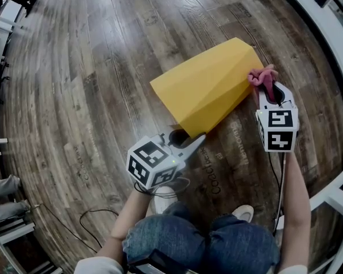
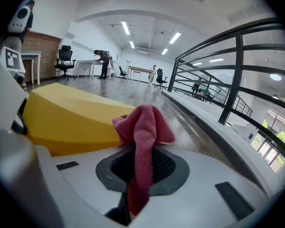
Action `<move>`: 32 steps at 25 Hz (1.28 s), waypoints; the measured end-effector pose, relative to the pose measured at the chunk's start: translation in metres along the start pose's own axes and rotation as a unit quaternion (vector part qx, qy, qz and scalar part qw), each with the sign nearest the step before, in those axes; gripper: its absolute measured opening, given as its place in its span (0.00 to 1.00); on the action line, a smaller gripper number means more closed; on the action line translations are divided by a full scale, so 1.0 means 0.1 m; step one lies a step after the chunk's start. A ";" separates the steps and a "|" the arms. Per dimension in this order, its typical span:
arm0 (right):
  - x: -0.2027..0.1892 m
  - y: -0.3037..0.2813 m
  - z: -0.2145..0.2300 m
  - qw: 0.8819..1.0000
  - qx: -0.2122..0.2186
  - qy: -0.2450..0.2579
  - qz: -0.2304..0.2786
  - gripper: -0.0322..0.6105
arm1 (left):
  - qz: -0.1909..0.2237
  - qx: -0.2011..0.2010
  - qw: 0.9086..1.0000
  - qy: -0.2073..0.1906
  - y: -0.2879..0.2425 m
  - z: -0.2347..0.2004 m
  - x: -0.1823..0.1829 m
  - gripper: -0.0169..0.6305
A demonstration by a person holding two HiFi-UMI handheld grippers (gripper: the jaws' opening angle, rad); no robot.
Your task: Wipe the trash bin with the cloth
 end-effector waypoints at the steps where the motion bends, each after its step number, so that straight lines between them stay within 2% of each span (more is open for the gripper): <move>1: 0.03 0.05 -0.04 1.000 0.004 0.002 0.007 0.13 | -0.002 -0.001 1.000 -0.001 -0.02 0.01 -0.02 0.11; 5: 0.14 0.28 -0.32 0.999 0.034 0.019 0.033 0.13 | -0.018 0.000 1.000 -0.022 -0.10 0.06 -0.09 0.10; 8: 0.18 0.44 -0.64 0.995 0.064 0.053 0.055 0.13 | -0.027 0.005 0.999 -0.041 -0.11 0.06 -0.08 0.08; 11: 0.18 0.55 -1.01 0.990 0.102 0.069 0.061 0.13 | -0.019 -0.001 1.000 -0.023 -0.07 0.05 0.03 0.09; 15: 0.22 0.59 -1.33 0.982 0.144 0.104 0.064 0.13 | -0.002 -0.032 0.999 0.014 -0.03 0.08 0.21 0.09; 19: 0.20 0.60 -1.52 0.980 0.163 0.098 0.065 0.13 | 0.000 -0.059 0.998 0.030 0.01 0.17 0.24 0.09; 24: 0.11 0.51 -1.56 0.978 0.165 0.112 0.056 0.13 | -0.012 -0.067 0.997 0.040 0.00 0.20 0.12 0.09; 32: 0.02 0.34 -1.09 0.990 0.104 0.092 0.031 0.13 | -0.026 -0.053 0.998 0.032 0.01 0.11 0.08 0.08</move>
Point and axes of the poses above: the fingertips, and each gripper's own axes: y backward along the fingers, z to its right, x out of its top, the point moved 3 cm from there along y, backward along the fingers, and after that the axes turned 15 degrees about x, right-handed, at the moved point
